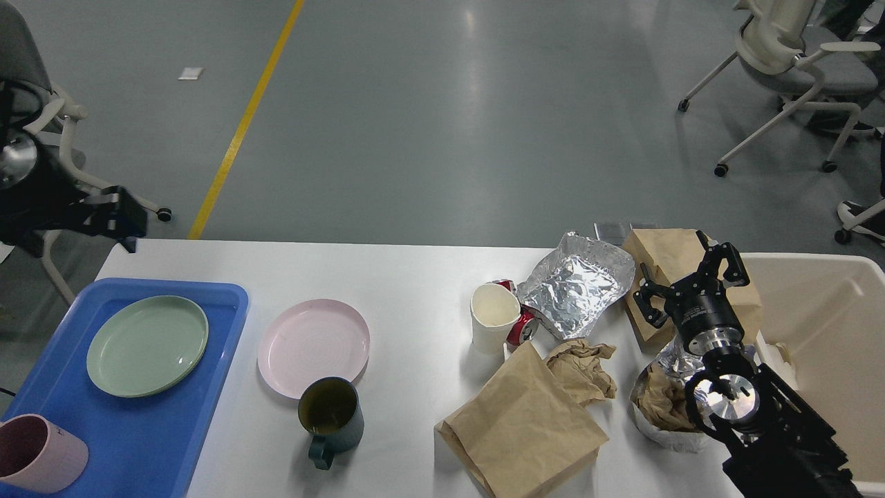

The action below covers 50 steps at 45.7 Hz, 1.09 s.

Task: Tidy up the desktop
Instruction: 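Release the cup and raise the left gripper, then lower the left gripper and grasp the dark green mug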

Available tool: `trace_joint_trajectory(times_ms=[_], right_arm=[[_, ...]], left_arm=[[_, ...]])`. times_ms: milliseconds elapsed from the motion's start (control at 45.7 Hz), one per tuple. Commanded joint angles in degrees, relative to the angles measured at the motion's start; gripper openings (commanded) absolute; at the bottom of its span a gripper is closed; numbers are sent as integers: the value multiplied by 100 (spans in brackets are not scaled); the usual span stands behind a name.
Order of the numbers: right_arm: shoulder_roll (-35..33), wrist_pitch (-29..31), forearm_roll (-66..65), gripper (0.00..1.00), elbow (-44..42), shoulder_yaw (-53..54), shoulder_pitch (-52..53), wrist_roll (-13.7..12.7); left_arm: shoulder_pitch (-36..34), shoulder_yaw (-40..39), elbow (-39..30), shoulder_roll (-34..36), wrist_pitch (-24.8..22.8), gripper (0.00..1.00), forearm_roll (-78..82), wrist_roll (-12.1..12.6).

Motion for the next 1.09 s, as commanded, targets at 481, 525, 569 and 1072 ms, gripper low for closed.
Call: trace_joint_trajectory(times_ms=[481,525,569,1072], right_arm=[[0,0,0,100,-8,0,0,-1],[0,0,0,100,-8,0,0,8],[0,0,0,100,0,0,0,8],[0,0,0,100,0,0,0,8]], left_arm=[[-1908,-1278,-1568,-623,-681,95,-1217,-6],[-1891,-1260,-1568,-622,-690,95,-1182,11],[-1812,-1269,-1559,-622,-690,95,-1173,29],[1114,-1234,-1409,-499,1198,91,-1190,-59]])
